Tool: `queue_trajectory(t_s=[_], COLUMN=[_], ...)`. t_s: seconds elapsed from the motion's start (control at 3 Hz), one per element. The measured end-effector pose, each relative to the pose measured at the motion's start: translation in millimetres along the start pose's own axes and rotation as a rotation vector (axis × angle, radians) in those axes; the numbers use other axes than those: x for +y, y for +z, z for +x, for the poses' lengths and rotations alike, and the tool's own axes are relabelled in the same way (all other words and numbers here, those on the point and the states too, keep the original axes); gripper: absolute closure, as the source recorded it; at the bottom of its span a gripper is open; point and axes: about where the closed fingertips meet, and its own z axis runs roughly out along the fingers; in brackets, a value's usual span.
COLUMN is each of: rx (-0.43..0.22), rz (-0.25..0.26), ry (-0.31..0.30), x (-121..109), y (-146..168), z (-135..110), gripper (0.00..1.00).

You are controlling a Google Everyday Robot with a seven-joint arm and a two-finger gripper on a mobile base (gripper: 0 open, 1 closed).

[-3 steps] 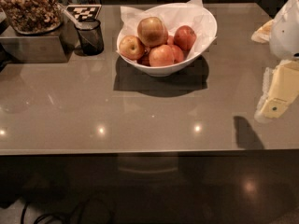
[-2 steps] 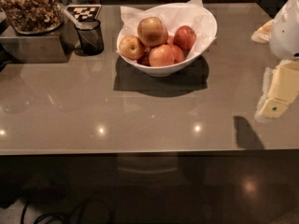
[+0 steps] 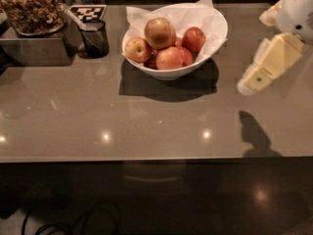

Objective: Pick apple from white bowl

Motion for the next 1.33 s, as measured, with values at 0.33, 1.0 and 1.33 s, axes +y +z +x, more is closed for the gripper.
queue_trajectory(t_s=[0.33,1.0,1.33], rx=[-0.118,-0.182,-0.254], rz=[-0.029,-0.01,0.026], ry=[0.074,0.136,0.184], x=[-22.7,-28.6,-40.6], y=[11.8,21.1,48.2], z=[-34.1,-39.9,-65.8], gripper=[0.0,0.0,0.0])
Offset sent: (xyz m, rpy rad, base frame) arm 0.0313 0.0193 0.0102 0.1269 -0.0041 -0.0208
